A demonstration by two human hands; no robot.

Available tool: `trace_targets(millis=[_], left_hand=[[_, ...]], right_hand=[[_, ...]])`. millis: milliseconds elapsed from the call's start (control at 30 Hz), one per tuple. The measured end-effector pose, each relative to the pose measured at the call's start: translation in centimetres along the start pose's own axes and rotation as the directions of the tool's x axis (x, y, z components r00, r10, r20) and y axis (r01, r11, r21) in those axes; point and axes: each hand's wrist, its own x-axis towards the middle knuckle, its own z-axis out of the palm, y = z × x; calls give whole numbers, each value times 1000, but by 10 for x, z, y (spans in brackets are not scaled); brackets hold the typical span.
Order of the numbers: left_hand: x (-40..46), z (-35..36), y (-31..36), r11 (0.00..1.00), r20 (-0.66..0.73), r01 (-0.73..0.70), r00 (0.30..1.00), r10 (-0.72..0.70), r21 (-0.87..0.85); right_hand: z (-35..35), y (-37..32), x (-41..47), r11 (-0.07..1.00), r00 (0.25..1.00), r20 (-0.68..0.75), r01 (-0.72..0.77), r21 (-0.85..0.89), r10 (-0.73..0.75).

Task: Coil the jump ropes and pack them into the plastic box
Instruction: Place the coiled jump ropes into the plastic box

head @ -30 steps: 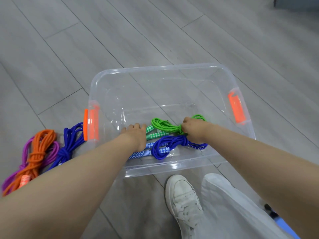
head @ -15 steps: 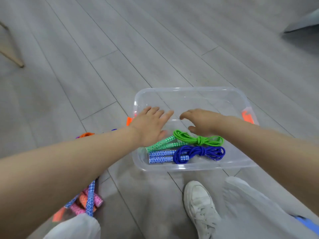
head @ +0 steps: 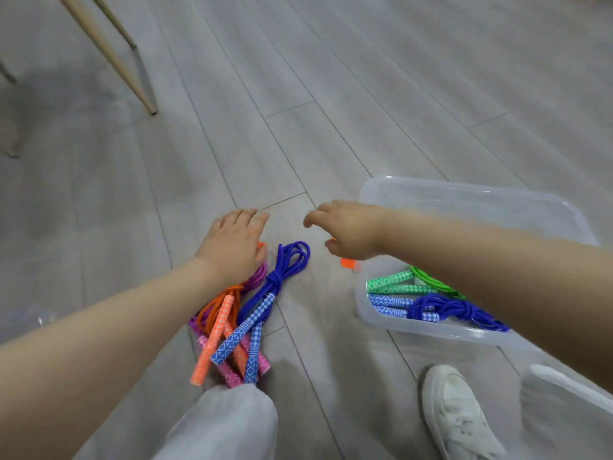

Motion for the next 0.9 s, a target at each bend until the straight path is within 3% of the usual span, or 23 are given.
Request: trace_targets(millis=[133,233,333,500,633,733,900], left_hand=[[-17,38,-35,976,142,197,973,-182,-95],[-28,65,-51,878,339,403,889,-308,-259],[-42,87,-56,803,461,514,816,-349,-303],[-62,113,-54,756,483,572,784,-390,-318],[-68,119,-43,746,392,575,806,-445,-335],[-70,124,-39,751,428,572,800,-421,-331],[-71,129,-35,767,427,572,795,-432,-289]], right_hand=[[30,-30,45,999,998,55,22,41,-24],[56,-44,71,995,995,95,5,103,-15],[77,-49,89,989,990,140,-30,143,10],[100,-56,111,995,985,174,-17,103,-2],[110,-71,125,997,992,104,63,37,-67],[117,-85,136,994,993,55,100,38,-102],[130,-97,141,934,957,137,281,-219,-256]])
